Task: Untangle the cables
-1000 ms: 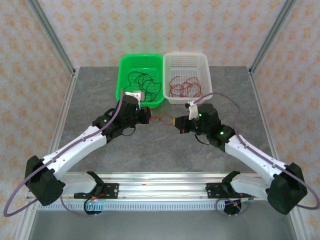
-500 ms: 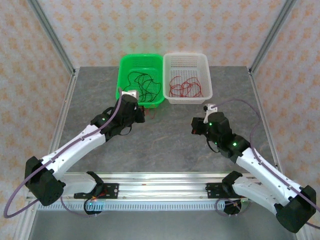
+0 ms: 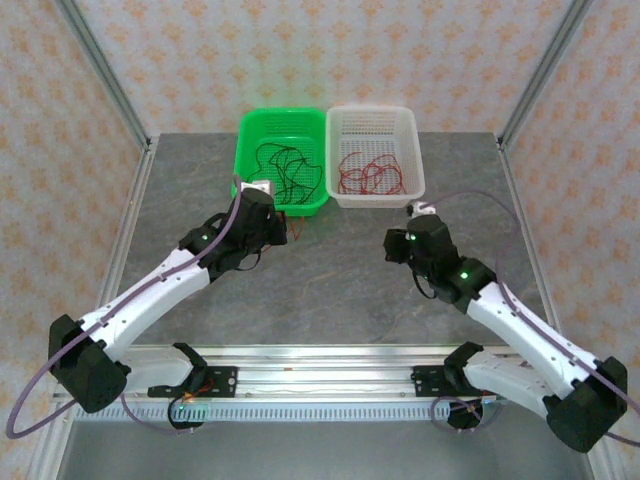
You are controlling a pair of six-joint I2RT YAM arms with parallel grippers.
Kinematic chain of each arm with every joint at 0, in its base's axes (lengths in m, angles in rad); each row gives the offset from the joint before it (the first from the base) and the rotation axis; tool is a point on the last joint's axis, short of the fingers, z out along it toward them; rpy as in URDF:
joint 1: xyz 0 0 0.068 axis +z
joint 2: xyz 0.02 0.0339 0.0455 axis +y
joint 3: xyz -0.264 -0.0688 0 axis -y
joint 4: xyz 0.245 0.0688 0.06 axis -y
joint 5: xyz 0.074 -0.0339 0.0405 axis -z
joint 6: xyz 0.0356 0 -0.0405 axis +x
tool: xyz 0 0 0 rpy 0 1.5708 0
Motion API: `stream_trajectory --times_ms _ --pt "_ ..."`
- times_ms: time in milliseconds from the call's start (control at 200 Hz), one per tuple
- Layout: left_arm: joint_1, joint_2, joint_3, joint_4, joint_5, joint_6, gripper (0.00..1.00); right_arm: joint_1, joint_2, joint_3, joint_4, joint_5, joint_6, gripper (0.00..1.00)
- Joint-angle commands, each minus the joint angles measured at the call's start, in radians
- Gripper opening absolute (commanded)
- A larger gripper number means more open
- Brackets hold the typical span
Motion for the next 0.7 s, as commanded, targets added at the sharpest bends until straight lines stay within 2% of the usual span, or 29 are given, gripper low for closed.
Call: stream_trajectory --times_ms 0,100,205,360,480,606,696 --pt "0.004 -0.036 0.008 0.034 0.038 -0.028 0.0 0.01 0.049 0.036 0.117 -0.248 0.13 0.35" --pt "0.005 -0.039 -0.002 0.065 0.064 -0.056 0.0 0.043 0.085 0.036 0.258 -0.332 0.216 0.47" --pt "0.004 -0.035 -0.016 0.096 0.078 -0.095 0.0 0.092 0.137 0.077 0.311 -0.319 0.23 0.54" --pt "0.004 -0.024 -0.024 0.133 0.093 -0.123 0.0 0.156 0.253 0.157 0.33 -0.301 0.195 0.57" --pt "0.004 -0.015 -0.02 0.145 0.104 -0.13 0.0 0.204 0.328 0.218 0.317 -0.237 0.158 0.57" --pt "0.004 -0.014 -0.014 0.144 0.106 -0.132 0.0 0.227 0.387 0.272 0.279 -0.153 0.121 0.57" --pt "0.004 -0.017 -0.01 0.141 0.106 -0.132 0.0 0.23 0.42 0.295 0.273 -0.14 0.107 0.56"
